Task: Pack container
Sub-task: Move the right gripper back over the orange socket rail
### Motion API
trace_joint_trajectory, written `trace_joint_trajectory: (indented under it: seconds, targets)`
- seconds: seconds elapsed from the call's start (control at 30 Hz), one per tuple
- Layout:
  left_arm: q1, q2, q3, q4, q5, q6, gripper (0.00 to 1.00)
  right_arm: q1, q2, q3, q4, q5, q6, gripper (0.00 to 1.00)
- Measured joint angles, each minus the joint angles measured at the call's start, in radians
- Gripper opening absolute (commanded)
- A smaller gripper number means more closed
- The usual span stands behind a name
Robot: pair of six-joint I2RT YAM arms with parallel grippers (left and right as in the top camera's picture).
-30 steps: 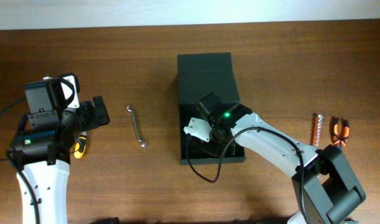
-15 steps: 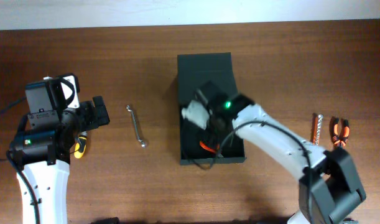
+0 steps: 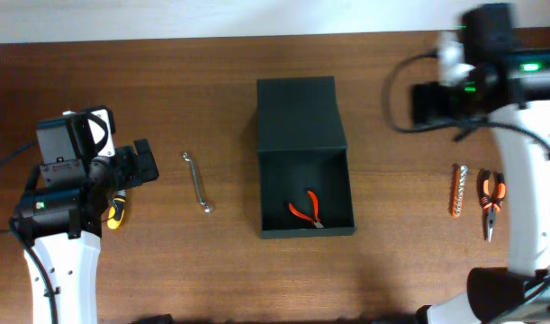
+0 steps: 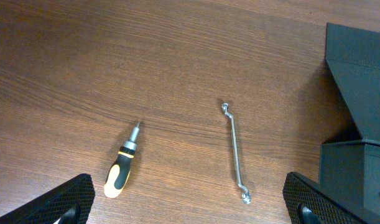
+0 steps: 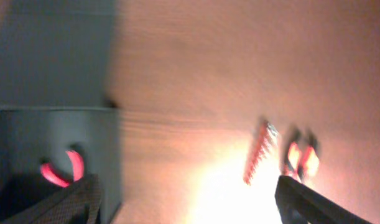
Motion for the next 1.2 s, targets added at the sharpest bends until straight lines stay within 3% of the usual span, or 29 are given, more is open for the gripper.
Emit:
trace_joint_trajectory:
  seconds: [0.3,0.7,1.2]
  targets:
    - [0.0,0.0,0.0,0.009,0.0,0.0,0.99,-0.243,0.002,-0.214,0.062,-0.03,0.035,0.95]
    - [0.0,0.0,0.0,0.023,0.0,0.021,0.99,-0.274,0.008,-0.655,0.42,-0.045,0.035,0.96]
    - [0.0,0.0,0.0,0.023,0.001,0.05,0.99,-0.327,0.008,-0.723,0.592,-0.044,0.035,0.98]
